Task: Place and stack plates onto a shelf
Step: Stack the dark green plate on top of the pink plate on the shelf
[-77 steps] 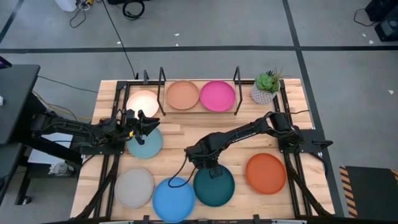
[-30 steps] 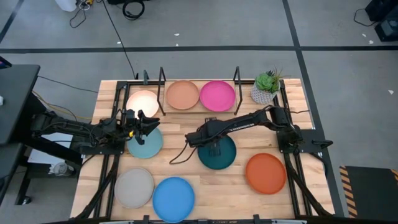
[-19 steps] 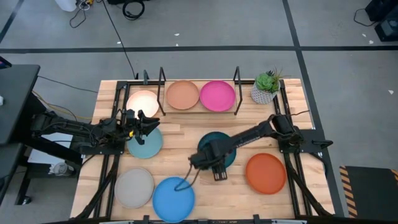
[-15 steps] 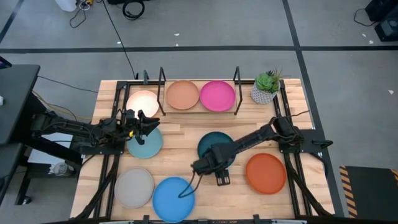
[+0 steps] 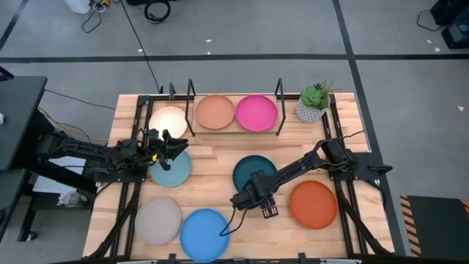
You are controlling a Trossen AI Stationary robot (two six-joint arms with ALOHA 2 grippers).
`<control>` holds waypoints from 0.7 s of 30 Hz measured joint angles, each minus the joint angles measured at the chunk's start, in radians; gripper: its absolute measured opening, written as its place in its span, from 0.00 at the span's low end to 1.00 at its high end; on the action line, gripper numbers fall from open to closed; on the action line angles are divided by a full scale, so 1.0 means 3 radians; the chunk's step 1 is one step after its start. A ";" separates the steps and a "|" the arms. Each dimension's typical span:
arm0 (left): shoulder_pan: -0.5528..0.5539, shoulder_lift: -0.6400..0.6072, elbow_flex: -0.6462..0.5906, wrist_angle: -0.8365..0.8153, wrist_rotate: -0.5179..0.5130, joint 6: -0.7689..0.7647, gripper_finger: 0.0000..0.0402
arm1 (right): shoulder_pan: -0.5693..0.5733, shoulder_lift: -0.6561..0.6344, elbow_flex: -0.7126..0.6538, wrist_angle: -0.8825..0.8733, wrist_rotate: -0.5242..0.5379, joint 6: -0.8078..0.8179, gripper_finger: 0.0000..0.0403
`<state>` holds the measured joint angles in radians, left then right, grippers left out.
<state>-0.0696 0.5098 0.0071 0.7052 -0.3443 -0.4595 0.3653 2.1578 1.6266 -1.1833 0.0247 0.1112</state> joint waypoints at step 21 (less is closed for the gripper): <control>0.0000 0.0000 0.0000 0.0001 0.0000 0.0000 0.31 | -0.0006 -0.0001 0.0543 -0.0346 0.0380 -0.0465 0.05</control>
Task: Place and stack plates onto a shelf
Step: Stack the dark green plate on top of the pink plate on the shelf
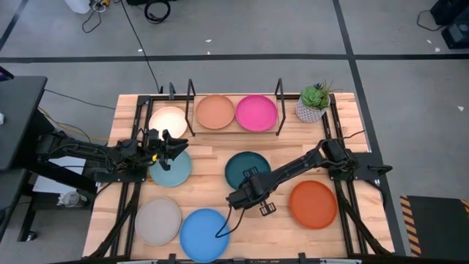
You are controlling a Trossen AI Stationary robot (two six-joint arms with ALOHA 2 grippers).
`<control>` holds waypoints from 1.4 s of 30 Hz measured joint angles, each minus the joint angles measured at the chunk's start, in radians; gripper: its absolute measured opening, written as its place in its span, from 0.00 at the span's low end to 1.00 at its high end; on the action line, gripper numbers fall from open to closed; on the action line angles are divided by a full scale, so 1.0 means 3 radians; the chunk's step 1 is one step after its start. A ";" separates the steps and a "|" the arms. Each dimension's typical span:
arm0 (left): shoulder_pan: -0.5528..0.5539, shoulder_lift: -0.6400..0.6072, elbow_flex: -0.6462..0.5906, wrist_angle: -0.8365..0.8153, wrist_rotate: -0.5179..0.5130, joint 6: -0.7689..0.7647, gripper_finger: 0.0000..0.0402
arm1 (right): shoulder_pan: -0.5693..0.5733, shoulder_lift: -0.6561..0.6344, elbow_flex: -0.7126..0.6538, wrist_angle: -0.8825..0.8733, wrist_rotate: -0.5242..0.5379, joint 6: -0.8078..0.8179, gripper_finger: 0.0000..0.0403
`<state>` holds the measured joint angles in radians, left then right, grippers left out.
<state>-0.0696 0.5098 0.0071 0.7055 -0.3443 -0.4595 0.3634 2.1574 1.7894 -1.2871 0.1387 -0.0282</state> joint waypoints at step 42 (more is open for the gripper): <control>0.0001 0.0000 0.0000 -0.0001 0.0000 0.0000 0.31 | -0.1713 -0.0270 0.0411 -0.0389 0.0451 -0.0715 0.05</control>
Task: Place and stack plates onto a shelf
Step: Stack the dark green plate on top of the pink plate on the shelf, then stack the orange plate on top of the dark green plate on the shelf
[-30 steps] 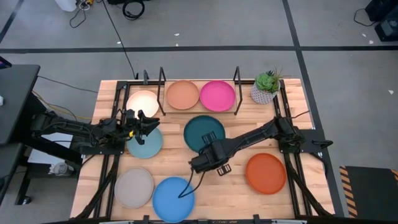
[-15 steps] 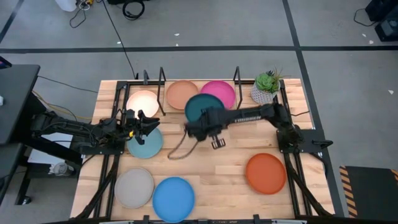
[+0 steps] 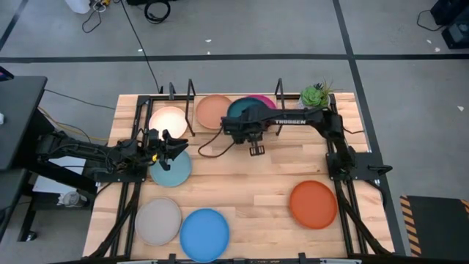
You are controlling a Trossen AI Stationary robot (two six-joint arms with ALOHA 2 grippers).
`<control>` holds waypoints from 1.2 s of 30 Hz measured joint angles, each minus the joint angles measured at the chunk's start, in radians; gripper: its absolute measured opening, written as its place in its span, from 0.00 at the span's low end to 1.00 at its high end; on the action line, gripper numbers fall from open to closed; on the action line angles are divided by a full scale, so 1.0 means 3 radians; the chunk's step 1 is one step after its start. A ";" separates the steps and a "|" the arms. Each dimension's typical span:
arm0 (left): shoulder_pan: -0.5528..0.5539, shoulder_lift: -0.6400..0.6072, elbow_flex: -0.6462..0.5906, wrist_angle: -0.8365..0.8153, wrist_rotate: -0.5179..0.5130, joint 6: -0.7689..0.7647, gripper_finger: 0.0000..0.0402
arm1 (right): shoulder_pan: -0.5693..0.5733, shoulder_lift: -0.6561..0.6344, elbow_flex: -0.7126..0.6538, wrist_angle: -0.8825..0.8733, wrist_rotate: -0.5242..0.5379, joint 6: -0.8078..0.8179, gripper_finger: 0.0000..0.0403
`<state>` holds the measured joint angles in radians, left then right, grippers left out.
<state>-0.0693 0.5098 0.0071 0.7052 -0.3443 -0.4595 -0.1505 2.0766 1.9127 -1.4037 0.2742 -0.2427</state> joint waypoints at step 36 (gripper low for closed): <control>-0.0001 0.0001 0.0000 0.0000 0.0000 0.0000 0.31 | -0.0108 -0.0109 -0.0218 0.0229 0.0030 0.0347 0.24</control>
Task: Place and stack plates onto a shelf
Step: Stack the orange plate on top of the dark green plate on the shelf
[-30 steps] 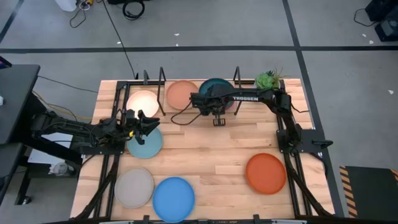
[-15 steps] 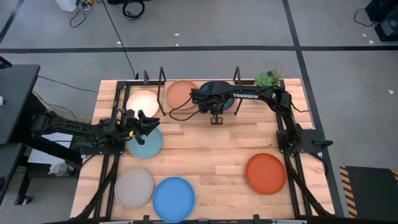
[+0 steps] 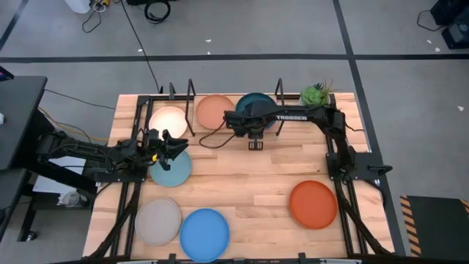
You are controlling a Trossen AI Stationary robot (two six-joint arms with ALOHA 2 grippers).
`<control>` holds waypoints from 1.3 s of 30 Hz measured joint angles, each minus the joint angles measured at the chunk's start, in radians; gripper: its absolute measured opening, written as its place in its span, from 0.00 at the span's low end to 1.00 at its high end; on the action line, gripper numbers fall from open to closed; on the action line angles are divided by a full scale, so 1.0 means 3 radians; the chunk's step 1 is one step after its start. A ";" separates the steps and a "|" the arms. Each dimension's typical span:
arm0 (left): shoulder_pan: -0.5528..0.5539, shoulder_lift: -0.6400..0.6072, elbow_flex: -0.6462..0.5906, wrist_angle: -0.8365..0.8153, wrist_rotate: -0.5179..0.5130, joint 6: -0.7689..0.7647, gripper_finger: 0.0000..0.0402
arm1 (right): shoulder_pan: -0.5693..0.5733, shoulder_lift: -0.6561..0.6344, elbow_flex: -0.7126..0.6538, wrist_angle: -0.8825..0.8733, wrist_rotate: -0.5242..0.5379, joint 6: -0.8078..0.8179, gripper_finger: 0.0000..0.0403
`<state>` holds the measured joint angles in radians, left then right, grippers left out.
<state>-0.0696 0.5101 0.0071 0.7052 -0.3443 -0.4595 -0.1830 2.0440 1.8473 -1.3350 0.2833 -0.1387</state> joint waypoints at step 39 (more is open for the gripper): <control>0.0001 0.0000 0.0001 0.0000 0.0000 0.0000 0.31 | 0.1781 -0.0556 -0.2155 0.0047 -0.1122 0.1240 0.37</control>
<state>-0.0694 0.5102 0.0073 0.7052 -0.3443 -0.4595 0.3514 1.8771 1.2007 -1.3209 -0.0532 0.2333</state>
